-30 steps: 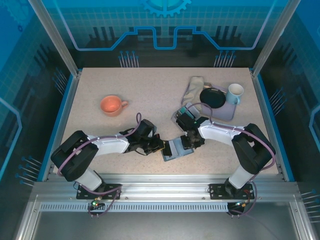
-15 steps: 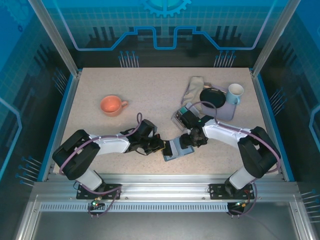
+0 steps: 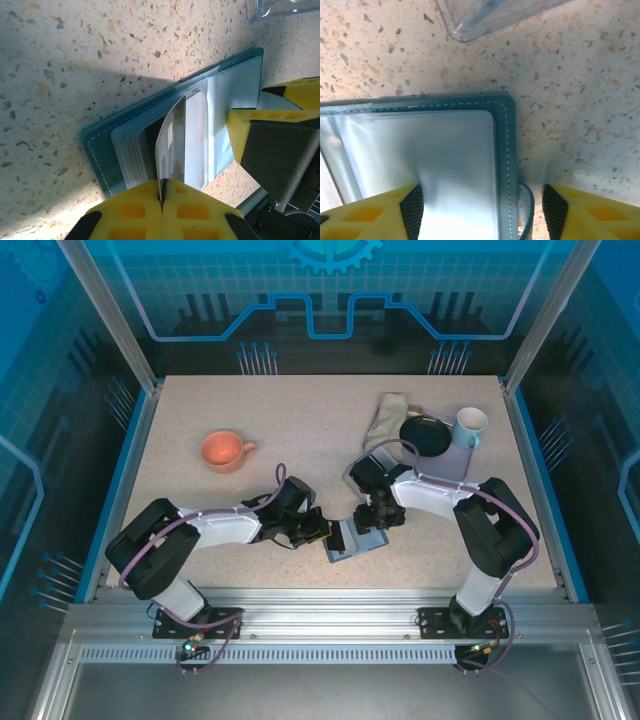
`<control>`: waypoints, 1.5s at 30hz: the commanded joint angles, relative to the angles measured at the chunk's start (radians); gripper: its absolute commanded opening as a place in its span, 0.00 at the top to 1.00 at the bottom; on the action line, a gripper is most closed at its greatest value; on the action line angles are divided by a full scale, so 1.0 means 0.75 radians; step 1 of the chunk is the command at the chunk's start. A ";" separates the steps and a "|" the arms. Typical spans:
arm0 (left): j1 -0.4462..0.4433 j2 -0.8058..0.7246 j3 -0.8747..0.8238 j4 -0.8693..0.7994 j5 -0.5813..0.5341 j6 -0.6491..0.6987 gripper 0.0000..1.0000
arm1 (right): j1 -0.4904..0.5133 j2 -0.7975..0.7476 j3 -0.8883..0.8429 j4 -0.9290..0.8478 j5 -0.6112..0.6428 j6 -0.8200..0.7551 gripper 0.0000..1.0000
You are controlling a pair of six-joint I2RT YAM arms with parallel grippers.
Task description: Put the credit cards into the card holder
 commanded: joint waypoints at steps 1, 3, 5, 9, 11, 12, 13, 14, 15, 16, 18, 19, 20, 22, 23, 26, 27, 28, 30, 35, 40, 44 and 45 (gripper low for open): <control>-0.003 0.049 -0.010 -0.167 -0.078 0.052 1.00 | 0.005 0.002 -0.029 -0.072 0.089 0.026 0.43; 0.000 0.052 -0.013 -0.173 -0.080 0.053 1.00 | 0.003 -0.019 -0.053 -0.056 0.071 0.034 0.46; -0.001 0.048 -0.018 -0.177 -0.079 0.056 1.00 | 0.001 -0.031 -0.068 -0.045 0.043 0.044 0.46; 0.027 0.020 -0.034 -0.194 -0.077 0.069 1.00 | 0.003 -0.058 -0.098 0.002 -0.069 0.068 0.47; 0.059 -0.017 -0.051 -0.195 -0.066 0.077 1.00 | 0.008 -0.080 -0.120 0.021 -0.118 0.098 0.45; 0.078 -0.038 -0.057 -0.200 -0.056 0.084 1.00 | 0.007 -0.092 -0.131 0.033 -0.158 0.114 0.45; 0.091 -0.060 -0.060 -0.210 -0.050 0.094 1.00 | 0.007 -0.106 -0.142 0.050 -0.201 0.128 0.45; 0.110 -0.085 -0.058 -0.228 -0.045 0.110 1.00 | 0.011 -0.124 -0.158 0.078 -0.255 0.150 0.45; 0.125 -0.111 -0.055 -0.245 -0.033 0.126 1.00 | 0.016 -0.144 -0.166 0.108 -0.305 0.174 0.44; 0.135 -0.134 -0.051 -0.253 -0.016 0.139 1.00 | 0.019 -0.160 -0.199 0.129 -0.343 0.191 0.43; 0.146 -0.180 -0.031 -0.265 0.034 0.168 1.00 | 0.016 -0.207 -0.228 0.152 -0.367 0.235 0.38; 0.146 -0.195 -0.022 -0.264 0.059 0.183 1.00 | 0.011 -0.227 -0.231 0.150 -0.363 0.241 0.37; 0.147 -0.213 -0.012 -0.258 0.093 0.198 1.00 | 0.001 -0.249 -0.232 0.147 -0.353 0.243 0.37; 0.145 -0.230 0.000 -0.215 0.168 0.220 1.00 | -0.026 -0.288 -0.234 0.141 -0.339 0.243 0.35; 0.143 -0.231 0.009 -0.194 0.207 0.230 1.00 | -0.041 -0.310 -0.240 0.138 -0.328 0.243 0.32; 0.122 -0.206 0.039 -0.133 0.287 0.247 1.00 | -0.092 -0.362 -0.266 0.133 -0.326 0.236 0.30; 0.111 -0.186 0.054 -0.113 0.299 0.247 1.00 | -0.106 -0.368 -0.278 0.135 -0.334 0.228 0.30; 0.099 -0.163 0.069 -0.103 0.311 0.247 1.00 | -0.120 -0.370 -0.286 0.136 -0.343 0.220 0.30; 0.077 -0.101 0.098 -0.091 0.298 0.230 1.00 | -0.142 -0.355 -0.299 0.138 -0.358 0.199 0.31; 0.058 0.044 0.120 0.001 0.288 0.174 1.00 | -0.148 -0.307 -0.305 0.158 -0.398 0.171 0.33; 0.050 0.107 0.107 0.031 0.252 0.162 1.00 | -0.145 -0.277 -0.306 0.184 -0.433 0.157 0.28; 0.047 0.158 0.114 0.065 0.269 0.158 1.00 | -0.134 -0.238 -0.284 0.163 -0.394 0.153 0.28; 0.044 0.167 0.116 0.068 0.270 0.157 1.00 | -0.128 -0.229 -0.277 0.147 -0.361 0.157 0.29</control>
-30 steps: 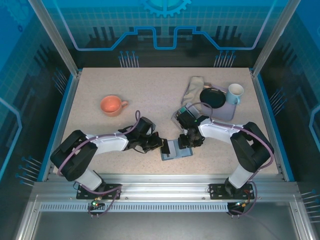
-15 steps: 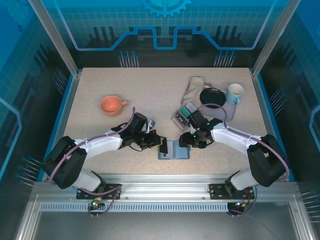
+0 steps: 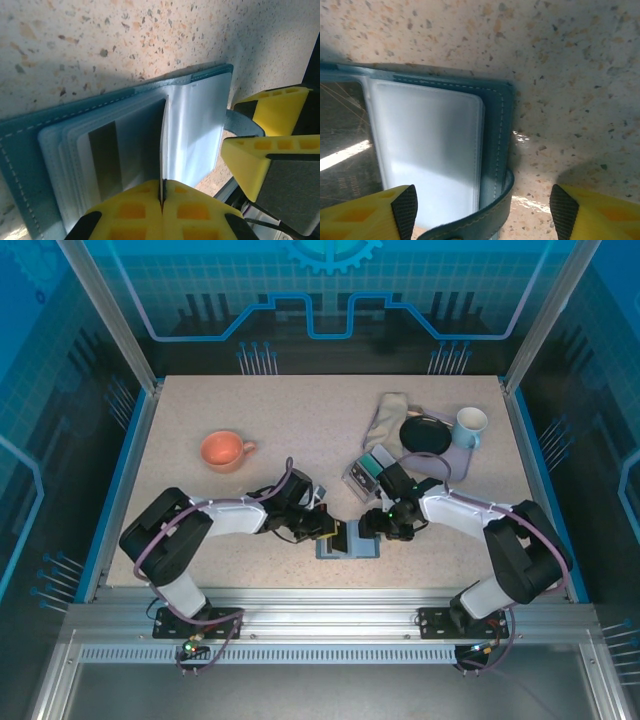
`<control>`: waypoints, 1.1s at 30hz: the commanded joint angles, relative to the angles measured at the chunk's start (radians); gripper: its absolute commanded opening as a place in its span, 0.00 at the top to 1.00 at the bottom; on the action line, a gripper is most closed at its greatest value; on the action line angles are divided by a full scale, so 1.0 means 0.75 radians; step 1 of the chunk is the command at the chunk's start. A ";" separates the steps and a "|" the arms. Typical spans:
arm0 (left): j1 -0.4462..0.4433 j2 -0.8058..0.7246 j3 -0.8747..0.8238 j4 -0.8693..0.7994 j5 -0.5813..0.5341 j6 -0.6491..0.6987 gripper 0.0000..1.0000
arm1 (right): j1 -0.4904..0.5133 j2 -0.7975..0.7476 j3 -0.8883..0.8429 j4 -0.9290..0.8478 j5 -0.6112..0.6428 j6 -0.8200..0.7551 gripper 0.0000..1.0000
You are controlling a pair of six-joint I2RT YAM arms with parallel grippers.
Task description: Put the credit cards into the card holder
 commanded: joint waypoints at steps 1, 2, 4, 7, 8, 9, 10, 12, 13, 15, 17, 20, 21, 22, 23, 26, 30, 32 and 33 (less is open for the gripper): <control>-0.017 0.039 0.022 0.038 0.009 -0.009 1.00 | 0.016 0.033 0.016 -0.039 0.055 -0.008 0.30; -0.019 0.043 0.024 0.042 0.009 -0.009 1.00 | 0.017 0.032 0.014 -0.039 0.063 -0.006 0.32; -0.023 0.046 0.022 0.048 0.011 -0.012 1.00 | 0.017 0.027 0.004 -0.026 0.061 -0.002 0.38; -0.031 0.064 0.027 0.068 0.028 -0.011 1.00 | 0.017 0.031 -0.006 -0.015 0.056 0.002 0.52; -0.035 0.073 0.032 0.072 0.032 -0.011 1.00 | 0.016 0.031 -0.012 -0.009 0.053 0.004 0.57; -0.039 0.081 0.034 0.074 0.033 -0.012 1.00 | 0.015 0.031 -0.017 -0.004 0.052 0.006 0.60; -0.042 0.091 0.036 0.088 0.036 -0.018 1.00 | 0.015 0.031 -0.019 0.001 0.049 0.008 0.64; -0.050 0.107 0.032 0.131 0.042 -0.042 1.00 | 0.015 0.033 -0.029 0.016 0.039 0.010 0.71; -0.056 0.117 0.034 0.142 0.044 -0.051 1.00 | 0.013 0.037 -0.030 0.019 0.035 0.012 0.75; -0.066 0.130 0.038 0.141 0.035 -0.059 1.00 | 0.013 0.042 -0.039 0.031 0.031 0.016 0.80; -0.074 0.146 0.030 0.174 0.042 -0.079 1.00 | 0.013 0.046 -0.052 0.046 0.023 0.022 0.84; -0.077 0.142 0.006 0.207 0.033 -0.104 1.00 | 0.010 0.050 -0.063 0.049 0.026 0.026 0.85; -0.077 0.139 -0.002 0.225 0.032 -0.112 1.00 | 0.008 0.048 -0.063 0.051 0.025 0.025 0.85; -0.079 0.143 -0.005 0.234 0.034 -0.119 1.00 | 0.007 0.048 -0.068 0.054 0.025 0.027 0.85; -0.081 0.148 -0.001 0.230 0.035 -0.120 1.00 | 0.007 0.049 -0.071 0.057 0.023 0.027 0.85; -0.087 0.145 0.006 0.204 0.021 -0.109 1.00 | 0.008 0.056 -0.069 0.053 0.025 0.024 0.85; -0.094 0.148 0.015 0.209 -0.006 -0.134 1.00 | 0.007 0.054 -0.070 0.062 0.021 0.032 0.83; -0.110 0.154 0.022 0.225 -0.036 -0.164 1.00 | 0.007 0.048 -0.075 0.068 0.014 0.039 0.83; -0.117 0.151 0.023 0.224 -0.053 -0.172 1.00 | 0.005 0.045 -0.078 0.074 0.007 0.041 0.84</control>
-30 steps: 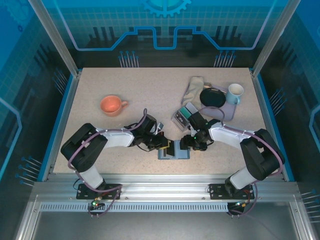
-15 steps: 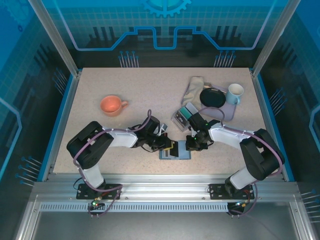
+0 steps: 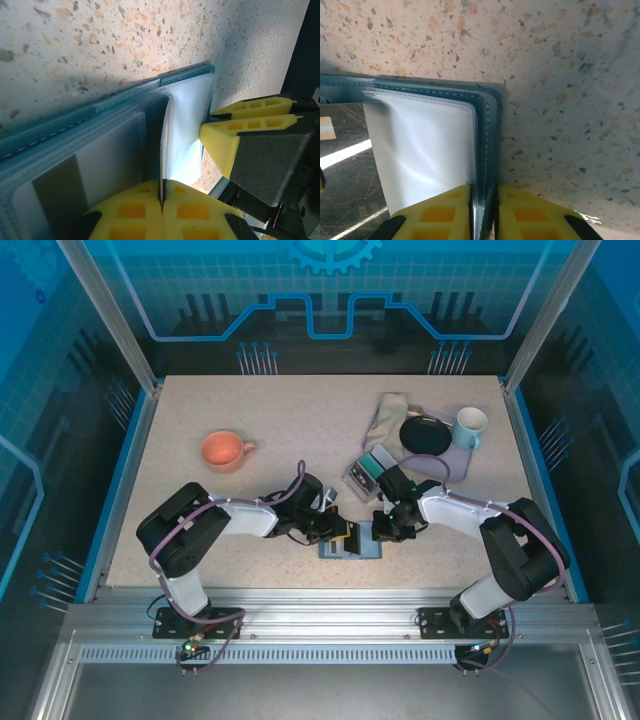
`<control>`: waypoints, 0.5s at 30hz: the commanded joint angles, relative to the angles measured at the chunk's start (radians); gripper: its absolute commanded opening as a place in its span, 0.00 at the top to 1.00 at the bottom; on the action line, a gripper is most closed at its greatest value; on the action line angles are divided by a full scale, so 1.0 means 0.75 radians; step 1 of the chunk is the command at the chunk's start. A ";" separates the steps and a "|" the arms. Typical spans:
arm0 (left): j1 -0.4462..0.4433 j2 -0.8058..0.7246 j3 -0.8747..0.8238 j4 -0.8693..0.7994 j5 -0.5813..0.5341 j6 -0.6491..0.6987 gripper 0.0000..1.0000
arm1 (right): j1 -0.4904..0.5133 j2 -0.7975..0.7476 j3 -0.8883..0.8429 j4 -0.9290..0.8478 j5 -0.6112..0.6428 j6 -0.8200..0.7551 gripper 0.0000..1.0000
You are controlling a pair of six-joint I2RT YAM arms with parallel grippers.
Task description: Put the credit cards into the card holder
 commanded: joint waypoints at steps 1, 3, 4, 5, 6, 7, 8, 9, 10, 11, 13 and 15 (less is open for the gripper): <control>-0.037 0.033 0.012 -0.004 -0.076 -0.047 1.00 | 0.004 0.028 -0.055 0.062 -0.052 0.023 0.84; -0.048 0.045 0.024 0.009 -0.092 -0.067 1.00 | 0.002 0.026 -0.070 0.082 -0.067 0.035 0.86; -0.055 0.056 0.029 0.025 -0.099 -0.082 1.00 | 0.000 0.024 -0.078 0.093 -0.077 0.042 0.88; -0.063 0.066 0.034 0.040 -0.103 -0.098 1.00 | -0.002 0.024 -0.084 0.103 -0.087 0.049 0.89; -0.072 0.070 0.035 0.049 -0.116 -0.110 1.00 | -0.003 0.022 -0.090 0.109 -0.090 0.054 0.89; -0.082 0.072 0.033 0.058 -0.135 -0.124 1.00 | -0.004 0.020 -0.093 0.112 -0.094 0.058 0.89; -0.092 0.075 0.036 0.057 -0.156 -0.133 1.00 | -0.004 0.018 -0.097 0.114 -0.094 0.063 0.89; -0.098 0.082 0.040 0.058 -0.168 -0.138 1.00 | -0.005 0.013 -0.101 0.117 -0.098 0.066 0.89; -0.104 0.094 0.054 0.060 -0.168 -0.145 1.00 | -0.006 0.009 -0.106 0.124 -0.104 0.070 0.89; -0.113 0.107 0.070 0.066 -0.166 -0.151 1.00 | -0.009 0.005 -0.109 0.132 -0.113 0.073 0.89; -0.130 0.122 0.087 0.071 -0.171 -0.161 0.98 | -0.012 -0.001 -0.111 0.133 -0.118 0.073 0.89; -0.145 0.122 0.099 0.045 -0.182 -0.156 0.93 | -0.016 -0.007 -0.111 0.125 -0.110 0.073 0.89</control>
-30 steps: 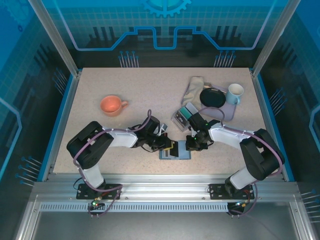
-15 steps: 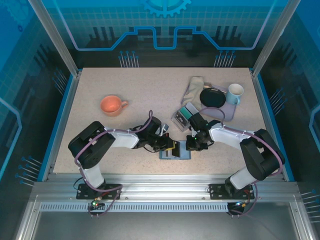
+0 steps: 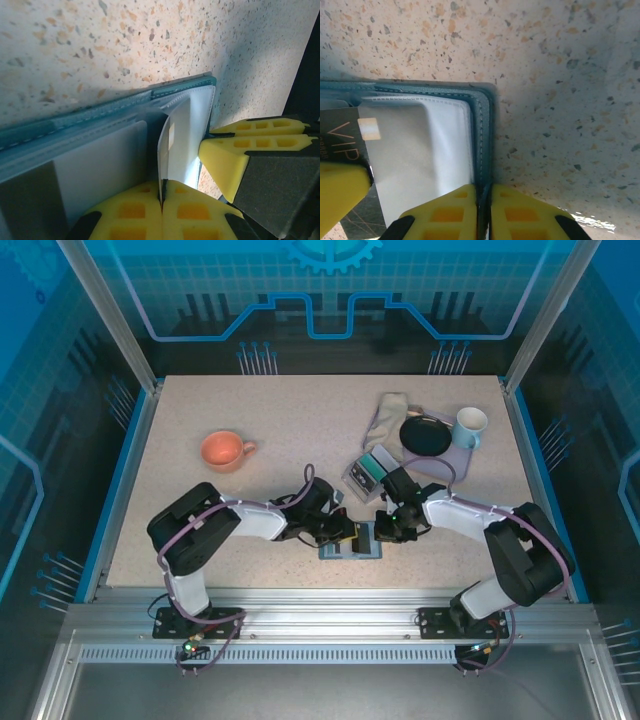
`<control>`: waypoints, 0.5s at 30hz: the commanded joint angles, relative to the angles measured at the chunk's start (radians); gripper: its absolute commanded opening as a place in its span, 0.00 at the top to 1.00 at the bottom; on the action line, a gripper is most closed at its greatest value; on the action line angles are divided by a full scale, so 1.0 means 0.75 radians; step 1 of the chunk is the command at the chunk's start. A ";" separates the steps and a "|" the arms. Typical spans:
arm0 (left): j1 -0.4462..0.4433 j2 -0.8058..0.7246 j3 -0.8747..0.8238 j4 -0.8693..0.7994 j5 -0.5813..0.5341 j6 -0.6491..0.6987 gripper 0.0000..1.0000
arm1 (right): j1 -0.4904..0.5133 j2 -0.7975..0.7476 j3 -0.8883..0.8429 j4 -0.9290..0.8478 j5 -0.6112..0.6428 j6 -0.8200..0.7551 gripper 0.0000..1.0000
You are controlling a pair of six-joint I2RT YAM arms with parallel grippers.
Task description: Put the credit cards into the card holder
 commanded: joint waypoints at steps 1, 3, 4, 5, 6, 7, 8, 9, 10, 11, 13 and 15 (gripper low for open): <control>-0.054 0.043 0.047 -0.029 -0.068 -0.024 0.91 | 0.004 0.036 -0.050 0.057 -0.075 0.026 0.88; -0.056 0.012 0.041 -0.079 -0.096 -0.007 0.86 | -0.006 0.026 -0.054 0.050 -0.063 0.024 0.87; -0.056 -0.009 0.045 -0.127 -0.113 0.011 0.83 | -0.011 0.020 -0.054 0.044 -0.058 0.020 0.86; -0.056 -0.030 0.047 -0.166 -0.128 0.028 0.81 | -0.016 0.017 -0.053 0.036 -0.055 0.017 0.86; -0.056 -0.047 0.048 -0.201 -0.140 0.043 0.78 | -0.019 0.014 -0.053 0.031 -0.052 0.014 0.86; -0.055 -0.065 0.047 -0.235 -0.152 0.060 0.77 | -0.023 0.010 -0.052 0.027 -0.052 0.011 0.85; -0.056 -0.080 0.049 -0.265 -0.162 0.075 0.76 | -0.025 0.004 -0.055 0.024 -0.050 0.009 0.85; -0.056 -0.089 0.052 -0.290 -0.169 0.085 0.76 | -0.027 0.001 -0.056 0.023 -0.052 0.007 0.84; -0.055 -0.096 0.055 -0.311 -0.171 0.098 0.76 | -0.031 -0.001 -0.058 0.022 -0.053 0.005 0.84; -0.055 -0.101 0.055 -0.318 -0.170 0.105 0.77 | -0.031 0.000 -0.058 0.023 -0.059 0.002 0.84; -0.056 -0.095 0.055 -0.323 -0.167 0.105 0.81 | -0.032 0.007 -0.055 0.025 -0.069 -0.001 0.84; -0.055 -0.082 0.058 -0.314 -0.157 0.092 0.85 | -0.032 0.016 -0.057 0.032 -0.081 -0.004 0.84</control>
